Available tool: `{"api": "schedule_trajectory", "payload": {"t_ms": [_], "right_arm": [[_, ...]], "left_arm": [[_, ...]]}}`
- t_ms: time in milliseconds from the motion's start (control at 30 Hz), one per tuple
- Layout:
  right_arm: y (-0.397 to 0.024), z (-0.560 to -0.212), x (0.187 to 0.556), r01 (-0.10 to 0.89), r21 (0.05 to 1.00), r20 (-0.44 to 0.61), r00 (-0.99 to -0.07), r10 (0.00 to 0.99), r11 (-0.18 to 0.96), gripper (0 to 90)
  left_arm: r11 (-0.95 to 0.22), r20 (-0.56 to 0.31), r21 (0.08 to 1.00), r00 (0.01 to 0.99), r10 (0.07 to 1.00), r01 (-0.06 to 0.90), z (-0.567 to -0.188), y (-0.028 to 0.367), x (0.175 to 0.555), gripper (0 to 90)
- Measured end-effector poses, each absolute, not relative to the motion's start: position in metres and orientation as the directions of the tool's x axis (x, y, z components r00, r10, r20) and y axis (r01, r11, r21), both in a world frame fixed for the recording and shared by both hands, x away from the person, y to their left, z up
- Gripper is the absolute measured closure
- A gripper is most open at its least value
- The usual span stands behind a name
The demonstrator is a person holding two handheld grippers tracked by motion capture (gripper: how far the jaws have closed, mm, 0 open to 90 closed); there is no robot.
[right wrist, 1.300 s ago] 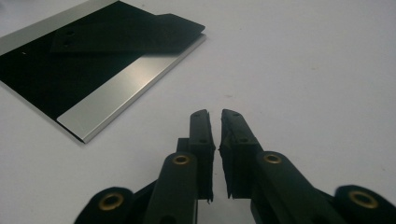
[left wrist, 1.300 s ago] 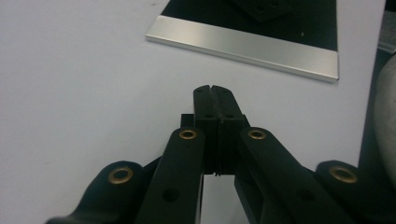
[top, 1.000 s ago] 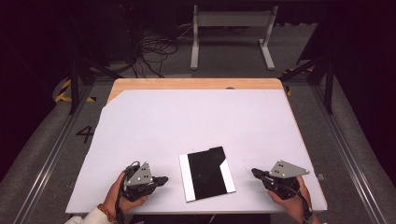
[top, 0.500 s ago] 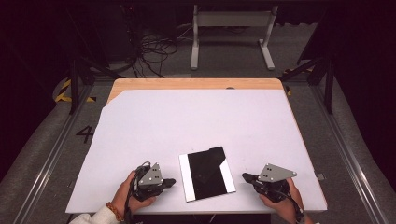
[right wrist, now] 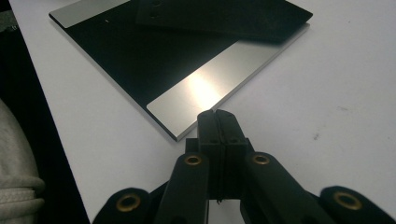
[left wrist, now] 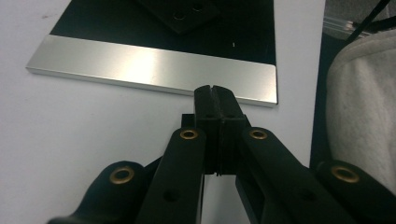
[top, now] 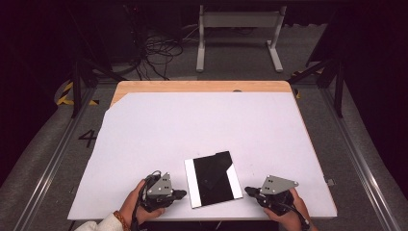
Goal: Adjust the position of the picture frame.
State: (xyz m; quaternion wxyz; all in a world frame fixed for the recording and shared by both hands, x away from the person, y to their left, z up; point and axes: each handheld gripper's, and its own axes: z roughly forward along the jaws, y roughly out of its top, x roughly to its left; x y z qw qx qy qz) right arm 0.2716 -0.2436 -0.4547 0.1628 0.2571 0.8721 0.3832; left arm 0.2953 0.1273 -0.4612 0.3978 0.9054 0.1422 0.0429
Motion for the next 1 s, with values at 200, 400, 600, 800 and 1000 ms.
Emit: {"api": "schedule_trajectory", "payload": {"t_ms": [200,400,600,800,1000], "right_arm": [[-0.243,-0.457,0.273,0.329,0.745,-0.077,-0.822,0.565,0.58,90.0],[-0.242,-0.459,0.273,0.33,0.739,-0.07,-0.829,0.554,0.587,90.0],[-0.242,-0.459,0.273,0.34,0.744,-0.049,-0.831,0.554,0.575,90.0],[-0.241,-0.46,0.274,0.342,0.744,-0.025,-0.844,0.536,0.574,90.0],[-0.241,-0.46,0.275,0.349,0.743,-0.007,-0.849,0.528,0.571,90.0]], "left_arm": [[-0.657,0.004,0.719,0.944,0.33,0.227,-0.462,0.12,0.302,89.9],[-0.636,-0.022,0.72,0.924,0.381,0.279,-0.465,0.116,0.318,89.8],[-0.633,0.003,0.719,0.909,0.416,0.288,-0.465,0.113,0.33,89.8],[-0.617,0.005,0.72,0.887,0.461,0.317,-0.466,0.113,0.342,89.8],[-0.612,-0.012,0.719,0.886,0.464,0.33,-0.465,0.111,0.357,89.8]]}}
